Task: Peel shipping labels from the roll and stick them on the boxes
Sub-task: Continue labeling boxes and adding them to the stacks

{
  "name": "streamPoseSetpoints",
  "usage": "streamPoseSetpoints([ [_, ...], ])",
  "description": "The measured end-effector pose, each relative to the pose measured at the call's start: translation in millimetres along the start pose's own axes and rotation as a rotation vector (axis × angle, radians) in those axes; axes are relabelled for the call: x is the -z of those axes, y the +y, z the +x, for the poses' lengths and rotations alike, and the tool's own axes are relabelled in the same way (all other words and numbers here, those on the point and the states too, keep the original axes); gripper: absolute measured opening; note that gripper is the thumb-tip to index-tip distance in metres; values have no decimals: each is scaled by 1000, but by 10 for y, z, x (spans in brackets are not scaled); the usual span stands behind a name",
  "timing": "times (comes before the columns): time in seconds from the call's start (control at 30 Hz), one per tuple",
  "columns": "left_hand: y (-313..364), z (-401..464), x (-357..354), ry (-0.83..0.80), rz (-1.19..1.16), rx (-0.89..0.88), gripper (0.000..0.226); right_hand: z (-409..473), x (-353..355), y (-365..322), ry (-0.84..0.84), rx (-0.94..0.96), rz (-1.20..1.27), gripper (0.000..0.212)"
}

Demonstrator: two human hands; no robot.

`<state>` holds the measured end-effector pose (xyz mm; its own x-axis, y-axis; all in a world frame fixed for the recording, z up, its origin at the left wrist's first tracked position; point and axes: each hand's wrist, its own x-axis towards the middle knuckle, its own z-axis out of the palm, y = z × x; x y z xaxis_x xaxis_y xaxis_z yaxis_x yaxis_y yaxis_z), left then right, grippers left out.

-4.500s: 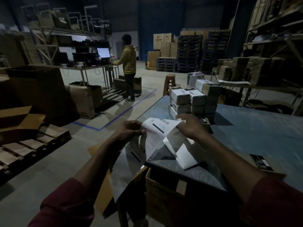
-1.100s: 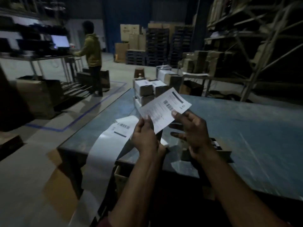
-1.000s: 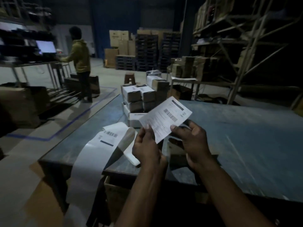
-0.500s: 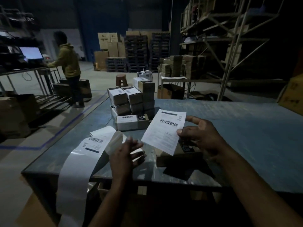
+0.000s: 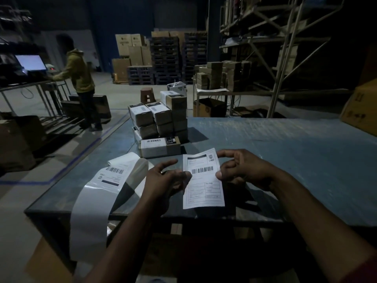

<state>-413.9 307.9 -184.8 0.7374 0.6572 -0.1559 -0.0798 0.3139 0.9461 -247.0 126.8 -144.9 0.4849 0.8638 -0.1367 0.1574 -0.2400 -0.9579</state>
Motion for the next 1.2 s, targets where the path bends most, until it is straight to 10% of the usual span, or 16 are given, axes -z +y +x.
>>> streamPoseSetpoints([
  [0.67, -19, 44, -108, 53, -105, 46, 54, 31, 99, 41, 355, -64, -26, 20],
  [1.2, -35, 105, -154, 136, 37, 51, 53, 142, -147, 119, 481, -135, 38, 35],
])
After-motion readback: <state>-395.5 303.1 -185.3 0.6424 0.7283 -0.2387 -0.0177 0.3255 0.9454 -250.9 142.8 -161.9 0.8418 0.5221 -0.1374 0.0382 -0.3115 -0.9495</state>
